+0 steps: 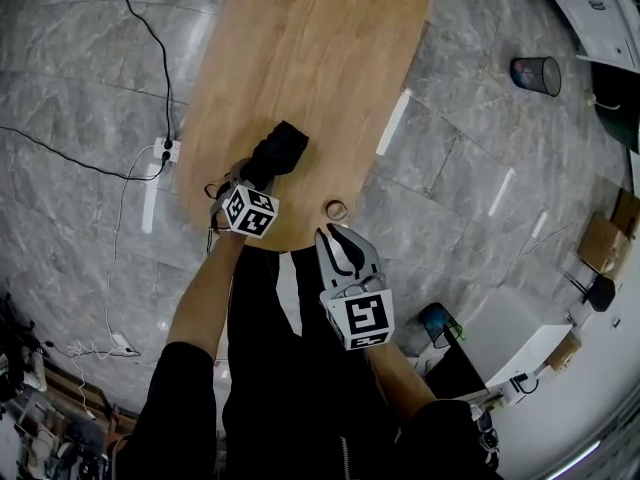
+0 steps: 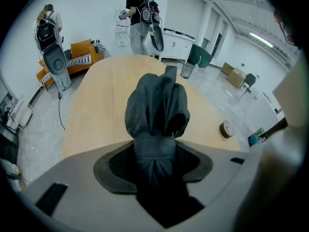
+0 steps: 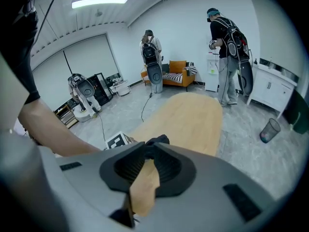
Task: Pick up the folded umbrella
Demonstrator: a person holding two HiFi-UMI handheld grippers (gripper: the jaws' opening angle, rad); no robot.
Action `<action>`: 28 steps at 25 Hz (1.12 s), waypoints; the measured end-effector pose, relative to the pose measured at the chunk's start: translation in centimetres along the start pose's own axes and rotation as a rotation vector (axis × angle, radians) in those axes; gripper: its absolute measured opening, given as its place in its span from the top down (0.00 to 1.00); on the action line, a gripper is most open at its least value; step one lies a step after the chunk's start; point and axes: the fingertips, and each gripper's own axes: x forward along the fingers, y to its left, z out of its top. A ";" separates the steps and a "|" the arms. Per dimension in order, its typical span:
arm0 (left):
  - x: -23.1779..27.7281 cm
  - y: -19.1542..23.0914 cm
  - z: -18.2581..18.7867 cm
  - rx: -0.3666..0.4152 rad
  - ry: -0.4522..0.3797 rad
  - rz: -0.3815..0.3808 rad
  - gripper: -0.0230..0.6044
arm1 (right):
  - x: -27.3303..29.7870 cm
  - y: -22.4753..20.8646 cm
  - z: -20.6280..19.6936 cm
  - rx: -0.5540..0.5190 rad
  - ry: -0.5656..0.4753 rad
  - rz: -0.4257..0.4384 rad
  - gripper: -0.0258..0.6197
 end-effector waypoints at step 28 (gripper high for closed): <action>-12.8 1.6 7.1 -0.034 -0.120 0.033 0.61 | -4.4 2.3 6.9 0.024 -0.103 0.031 0.88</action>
